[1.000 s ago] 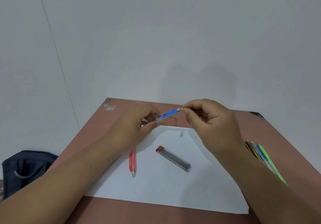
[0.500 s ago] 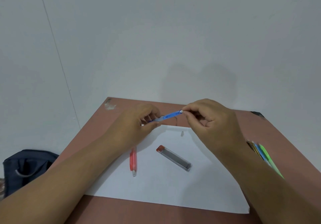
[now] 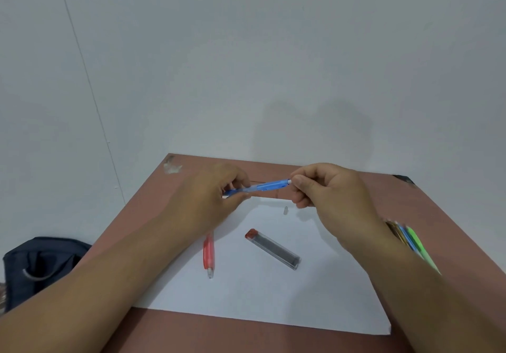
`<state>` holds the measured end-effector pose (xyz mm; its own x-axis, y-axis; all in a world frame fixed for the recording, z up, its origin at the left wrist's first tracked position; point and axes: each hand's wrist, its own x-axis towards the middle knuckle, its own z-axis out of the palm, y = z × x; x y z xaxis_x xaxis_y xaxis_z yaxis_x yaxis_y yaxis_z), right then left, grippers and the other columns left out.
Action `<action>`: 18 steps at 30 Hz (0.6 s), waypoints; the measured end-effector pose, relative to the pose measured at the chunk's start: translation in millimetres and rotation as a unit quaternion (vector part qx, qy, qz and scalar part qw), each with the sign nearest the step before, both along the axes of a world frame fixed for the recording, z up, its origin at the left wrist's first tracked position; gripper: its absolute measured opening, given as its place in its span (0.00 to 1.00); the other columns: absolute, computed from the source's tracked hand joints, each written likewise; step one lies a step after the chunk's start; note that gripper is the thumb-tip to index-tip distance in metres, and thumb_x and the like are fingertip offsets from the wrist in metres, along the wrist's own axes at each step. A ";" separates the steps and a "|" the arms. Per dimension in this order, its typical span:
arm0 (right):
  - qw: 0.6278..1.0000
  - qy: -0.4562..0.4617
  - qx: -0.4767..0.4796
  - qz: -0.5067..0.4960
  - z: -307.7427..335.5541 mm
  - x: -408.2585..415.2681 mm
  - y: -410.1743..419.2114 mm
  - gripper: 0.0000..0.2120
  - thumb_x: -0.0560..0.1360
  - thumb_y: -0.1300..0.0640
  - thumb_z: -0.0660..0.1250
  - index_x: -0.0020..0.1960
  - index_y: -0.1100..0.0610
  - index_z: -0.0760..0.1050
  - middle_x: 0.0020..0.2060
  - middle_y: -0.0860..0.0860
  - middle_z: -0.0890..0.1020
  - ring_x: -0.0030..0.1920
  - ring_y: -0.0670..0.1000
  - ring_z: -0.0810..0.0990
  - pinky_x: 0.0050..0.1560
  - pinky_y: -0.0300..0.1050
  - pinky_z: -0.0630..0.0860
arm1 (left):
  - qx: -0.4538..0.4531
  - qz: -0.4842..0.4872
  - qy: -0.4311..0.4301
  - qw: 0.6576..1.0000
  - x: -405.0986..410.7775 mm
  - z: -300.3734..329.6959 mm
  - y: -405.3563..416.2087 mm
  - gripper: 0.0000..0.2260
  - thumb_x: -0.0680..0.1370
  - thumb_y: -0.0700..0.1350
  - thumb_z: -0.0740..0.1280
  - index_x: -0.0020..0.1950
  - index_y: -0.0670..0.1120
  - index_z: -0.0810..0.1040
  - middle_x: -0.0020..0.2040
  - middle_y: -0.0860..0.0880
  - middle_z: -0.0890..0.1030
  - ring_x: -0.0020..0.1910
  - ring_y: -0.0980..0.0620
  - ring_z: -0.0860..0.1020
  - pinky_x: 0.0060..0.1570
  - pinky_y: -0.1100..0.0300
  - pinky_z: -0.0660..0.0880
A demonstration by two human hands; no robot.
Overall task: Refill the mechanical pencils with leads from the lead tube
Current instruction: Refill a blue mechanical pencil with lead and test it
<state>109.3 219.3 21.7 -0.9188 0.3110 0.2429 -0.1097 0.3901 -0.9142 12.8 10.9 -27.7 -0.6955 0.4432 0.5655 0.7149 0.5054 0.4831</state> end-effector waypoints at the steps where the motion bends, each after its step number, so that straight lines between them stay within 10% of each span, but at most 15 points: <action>1: 1.000 -0.003 -0.004 -0.003 -0.5 -0.1 -0.1 0.10 0.80 0.64 0.67 0.43 0.54 0.83 0.33 0.48 0.85 0.33 0.44 0.81 0.43 0.40 0.81 | -0.001 0.004 0.002 1.000 0.3 0.3 0.3 0.05 0.75 0.49 0.74 0.45 0.58 0.79 0.44 0.59 0.80 0.43 0.57 0.77 0.42 0.51 0.78; 14: 0.997 -0.023 -0.077 0.006 -13.9 -10.1 2.0 0.05 0.77 0.61 0.72 0.45 0.52 0.85 0.34 0.50 0.86 0.35 0.48 0.82 0.43 0.45 0.81 | -0.016 0.001 0.012 1.000 -1.4 0.4 -1.0 0.03 0.76 0.46 0.74 0.47 0.53 0.82 0.44 0.58 0.80 0.44 0.56 0.76 0.43 0.54 0.76; 18: 0.998 -0.039 0.032 -0.022 -18.5 -12.0 6.3 0.06 0.76 0.59 0.74 0.48 0.48 0.82 0.37 0.45 0.85 0.38 0.46 0.82 0.43 0.39 0.80 | -0.014 0.037 -0.012 0.999 -1.7 2.8 -0.1 0.04 0.76 0.47 0.73 0.45 0.56 0.80 0.43 0.58 0.79 0.43 0.57 0.76 0.43 0.54 0.77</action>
<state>97.3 225.6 3.2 -0.9214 0.3380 0.1918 -0.0203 0.4509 -0.8923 11.1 10.8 -24.9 -0.7400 0.4063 0.5361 0.6638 0.5700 0.4842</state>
